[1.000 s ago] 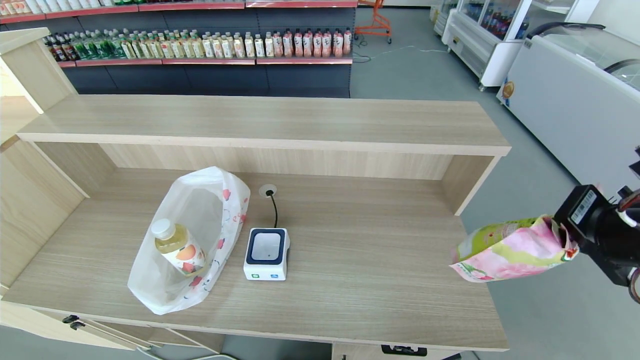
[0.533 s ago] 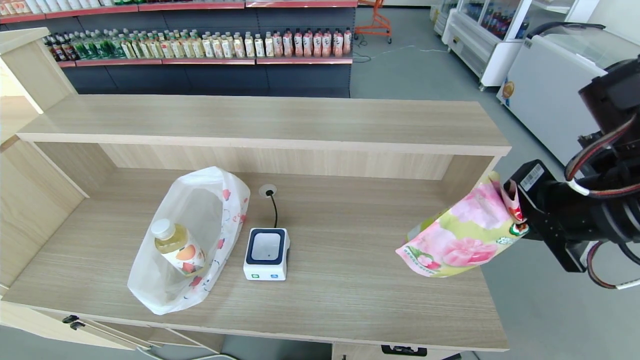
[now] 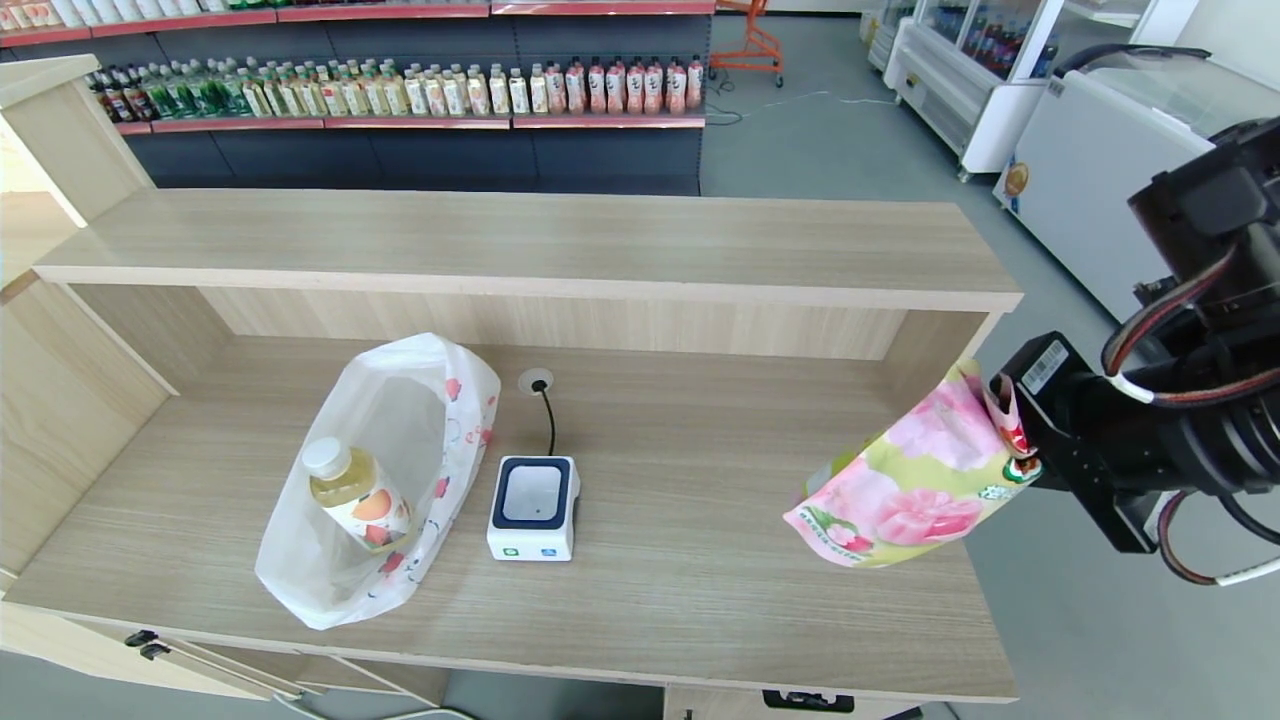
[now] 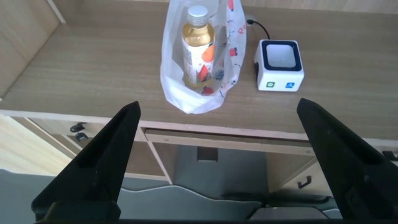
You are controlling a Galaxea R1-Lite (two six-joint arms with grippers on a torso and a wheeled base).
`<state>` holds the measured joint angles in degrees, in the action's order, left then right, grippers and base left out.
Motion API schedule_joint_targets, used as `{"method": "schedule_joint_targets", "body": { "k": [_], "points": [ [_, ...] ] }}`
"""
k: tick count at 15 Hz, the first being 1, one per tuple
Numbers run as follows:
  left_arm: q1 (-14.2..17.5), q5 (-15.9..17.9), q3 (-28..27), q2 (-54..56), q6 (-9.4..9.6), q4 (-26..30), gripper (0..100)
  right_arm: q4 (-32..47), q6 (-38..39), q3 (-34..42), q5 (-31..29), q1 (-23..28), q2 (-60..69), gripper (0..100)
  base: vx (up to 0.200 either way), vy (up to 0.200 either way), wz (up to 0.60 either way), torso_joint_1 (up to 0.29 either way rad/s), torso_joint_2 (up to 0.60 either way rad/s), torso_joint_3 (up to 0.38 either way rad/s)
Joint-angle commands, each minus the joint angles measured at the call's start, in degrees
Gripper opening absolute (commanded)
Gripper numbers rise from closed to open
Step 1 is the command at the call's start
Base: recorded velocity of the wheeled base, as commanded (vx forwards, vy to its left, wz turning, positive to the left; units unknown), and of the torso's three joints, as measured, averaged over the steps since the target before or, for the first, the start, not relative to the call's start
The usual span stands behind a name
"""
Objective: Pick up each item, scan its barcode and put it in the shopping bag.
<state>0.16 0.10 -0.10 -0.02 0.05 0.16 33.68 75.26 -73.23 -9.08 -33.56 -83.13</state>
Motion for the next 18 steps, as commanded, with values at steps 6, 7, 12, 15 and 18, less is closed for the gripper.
{"method": "schedule_joint_targets", "body": {
  "k": [6, 7, 12, 15, 18],
  "points": [
    [0.02, -0.01, 0.01, 0.02, 0.04, 0.02, 100, -0.11, 0.15, 0.1, 0.91, 0.07, -0.02, 0, 0.0, 0.2, 0.0, 0.001, 0.0, 0.002],
    [0.02, -0.01, 0.01, 0.02, 0.04, 0.02, 100, -0.2, 0.06, 0.1, 0.91, 0.07, -0.02, 0, 0.0, 0.2, 0.0, 0.002, 0.01, 0.002],
    [0.02, -0.01, 0.01, 0.02, 0.04, 0.02, 100, -1.16, 0.06, -0.95, 2.05, 0.69, -2.65, 0, 0.0, 0.2, 0.0, 0.003, 0.0, 0.001],
    [0.02, -0.01, 0.01, 0.02, 0.13, 0.02, 100, -4.5, -0.29, -1.39, 1.96, 1.57, -5.91, 0, 0.0, 0.2, 0.0, 0.002, 0.01, -0.002],
    [0.02, -0.01, 0.01, 0.02, 0.13, 0.02, 100, -4.59, -0.12, -1.92, 2.14, 4.29, -9.86, 0, 0.0, 0.2, 0.0, 0.001, 0.0, 0.002]
  ]
}}
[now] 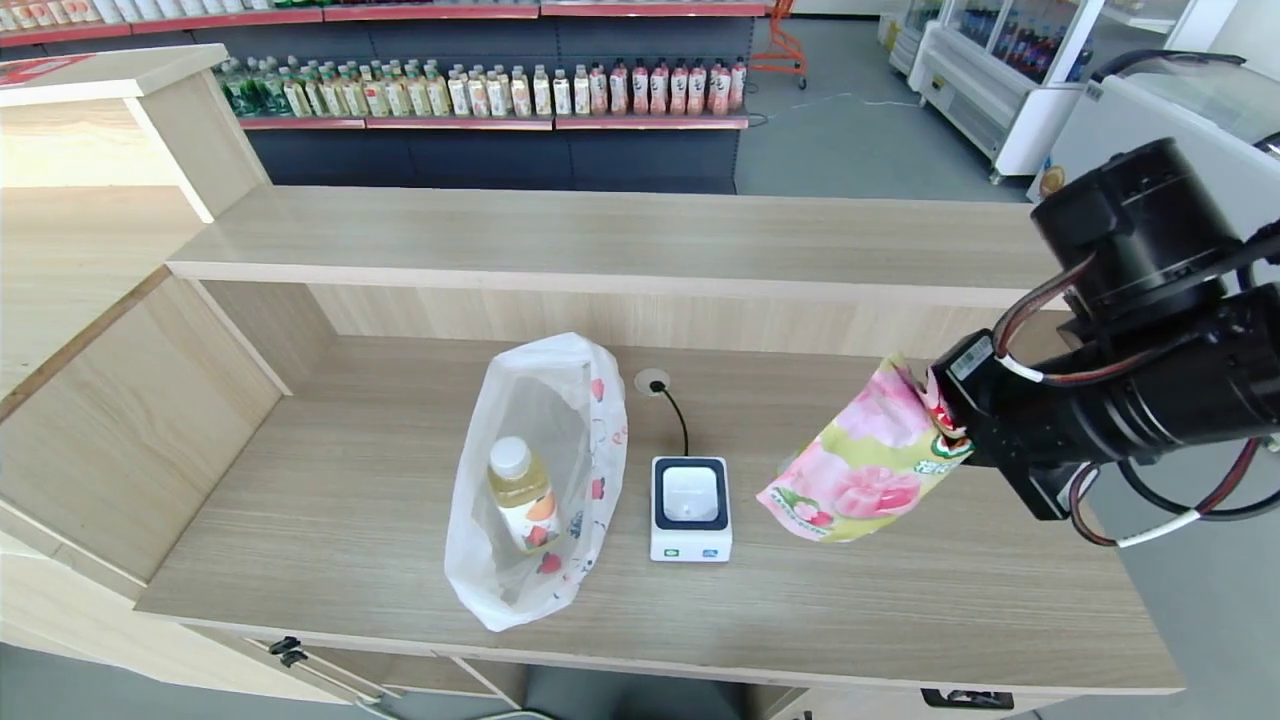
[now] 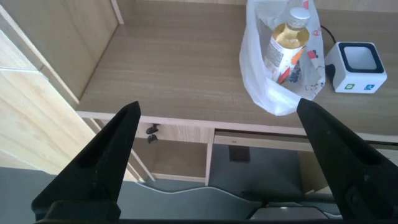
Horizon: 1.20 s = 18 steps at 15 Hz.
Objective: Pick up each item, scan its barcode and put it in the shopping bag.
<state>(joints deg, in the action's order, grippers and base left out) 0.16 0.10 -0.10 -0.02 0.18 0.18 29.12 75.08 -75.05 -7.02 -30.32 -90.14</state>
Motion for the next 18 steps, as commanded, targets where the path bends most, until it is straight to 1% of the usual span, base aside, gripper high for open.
{"method": "schedule_joint_targets", "body": {
  "k": [1, 3, 5, 9, 18],
  "points": [
    [0.02, -0.01, 0.01, 0.02, 0.08, -0.01, 100, -0.12, -0.02, -0.19, 0.25, 1.49, -4.43, 0, 0.0, 0.2, 0.0, 0.002, 0.0, 0.002],
    [0.02, -0.01, 0.01, 0.02, -0.01, -0.01, 100, -0.56, 0.24, -0.89, 0.69, 1.84, -7.25, 0, 0.0, 0.0, 0.0, 0.0, 0.0, 0.0],
    [0.02, -0.01, 0.01, 0.02, 0.08, -0.01, 100, -1.0, 0.24, -0.8, 2.63, 3.25, -11.46, 0, 0.0, 0.0, 0.0, 0.0, 0.0, 0.0],
    [0.02, -0.01, 0.01, 0.02, 0.08, -0.01, 100, -5.48, 0.24, -0.98, 2.72, 4.83, -17.88, 0, 0.0, 0.0, 0.0, 0.0, 0.0, 0.0],
    [0.02, -0.01, 0.01, 0.02, 0.17, -0.01, 100, -6.71, 0.77, -6.61, 5.53, 4.65, -22.63, 0, 0.0, 0.0, 0.0, 0.0, 0.0, 0.0]
  ]
}}
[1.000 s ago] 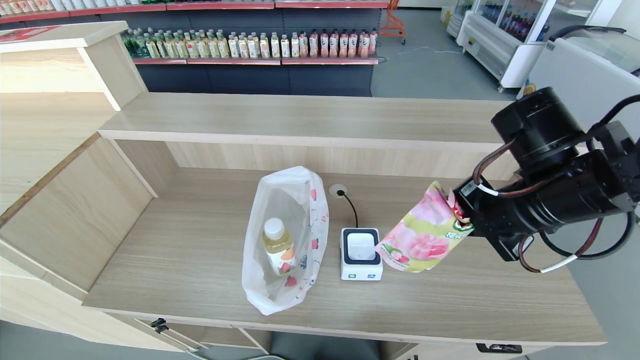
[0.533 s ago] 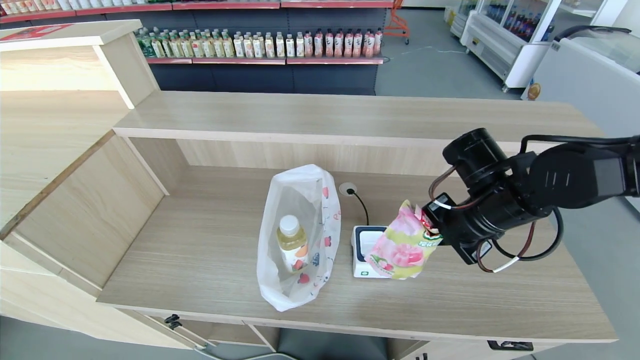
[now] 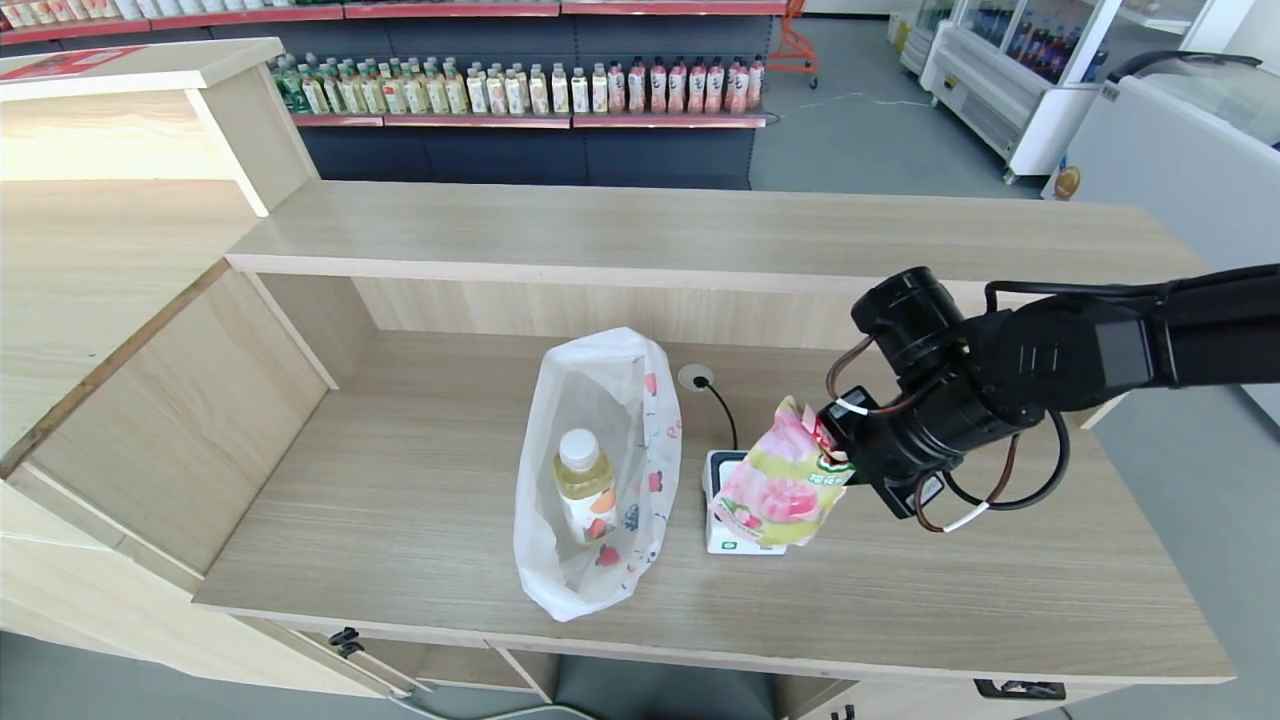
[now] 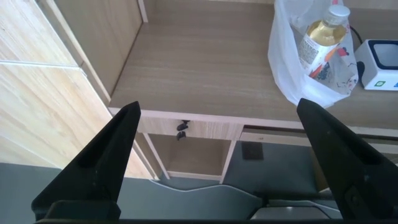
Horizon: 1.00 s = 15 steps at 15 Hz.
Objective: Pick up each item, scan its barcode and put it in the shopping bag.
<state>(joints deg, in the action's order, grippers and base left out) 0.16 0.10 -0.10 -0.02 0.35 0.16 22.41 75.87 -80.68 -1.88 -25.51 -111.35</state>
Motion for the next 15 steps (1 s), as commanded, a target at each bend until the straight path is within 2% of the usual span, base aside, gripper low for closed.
{"method": "schedule_joint_targets", "body": {
  "k": [1, 6, 15],
  "points": [
    [0.02, -0.01, 0.01, 0.02, 0.0, 0.02, 100, 0.01, -0.02, -2.03, 0.38, -0.15, -2.03, 0, 0.0, 0.0, 0.0, 0.0, 0.0, 0.0],
    [0.02, -0.01, 0.01, 0.02, 0.0, 0.02, 100, 0.01, 1.21, -6.33, 0.3, -1.12, -7.22, 0, 0.0, 0.0, 0.0, 0.0, 0.0, 0.0],
    [0.02, -0.01, 0.01, 0.02, 0.0, 0.02, 100, -2.81, 1.73, -8.44, 0.12, -1.73, -10.64, 0, 0.0, 0.0, 0.0, 0.0, 0.0, 0.0]
  ]
}}
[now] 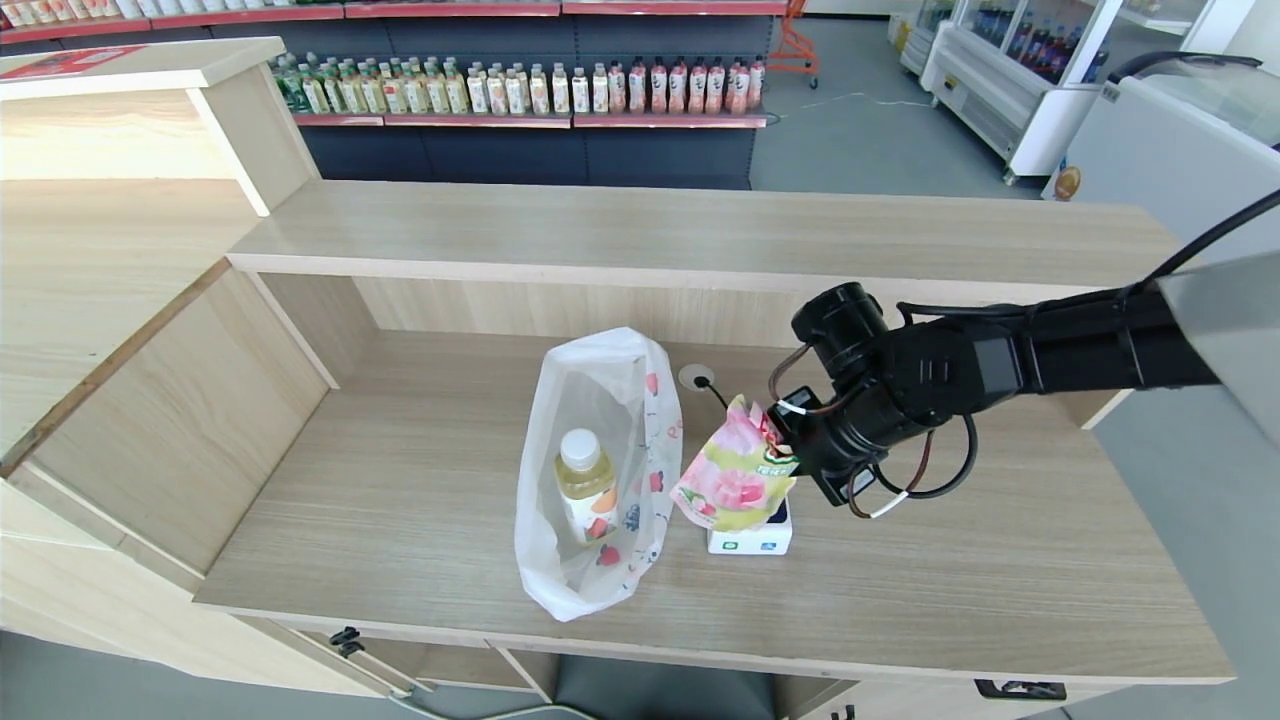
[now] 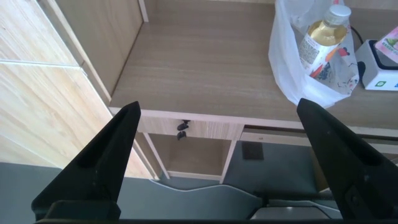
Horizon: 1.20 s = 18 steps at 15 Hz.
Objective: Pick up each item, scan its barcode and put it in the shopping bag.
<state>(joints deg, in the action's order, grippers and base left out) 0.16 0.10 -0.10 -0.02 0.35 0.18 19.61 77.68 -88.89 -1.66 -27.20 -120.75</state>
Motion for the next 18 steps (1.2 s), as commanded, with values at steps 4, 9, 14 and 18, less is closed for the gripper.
{"method": "schedule_joint_targets", "body": {
  "k": [4, 9, 14, 18],
  "points": [
    [0.02, -0.01, 0.01, 0.02, 0.0, -0.01, 100, -0.02, 0.63, -1.81, 0.08, -0.14, -2.47, 0, 0.0, 0.0, 0.0, 0.0, 0.0, 0.0],
    [0.02, -0.01, 0.01, 0.02, 0.0, -0.01, 100, 0.25, 0.81, -3.22, 0.08, -0.58, -1.95, 0, 0.0, 0.0, 0.0, 0.0, 0.0, 0.0],
    [0.02, -0.01, 0.01, 0.02, 0.0, -0.01, 100, 1.13, 1.16, -2.86, -0.28, -1.28, 0.69, 0, 0.0, 0.0, 0.0, 0.0, 0.0, 0.0],
    [0.02, -0.01, 0.01, 0.02, -0.09, -0.01, 100, 2.53, 0.19, -1.72, -0.45, 2.94, 2.27, 0, 0.0, 0.0, 0.0, 0.0, 0.0, 0.0]
  ]
}}
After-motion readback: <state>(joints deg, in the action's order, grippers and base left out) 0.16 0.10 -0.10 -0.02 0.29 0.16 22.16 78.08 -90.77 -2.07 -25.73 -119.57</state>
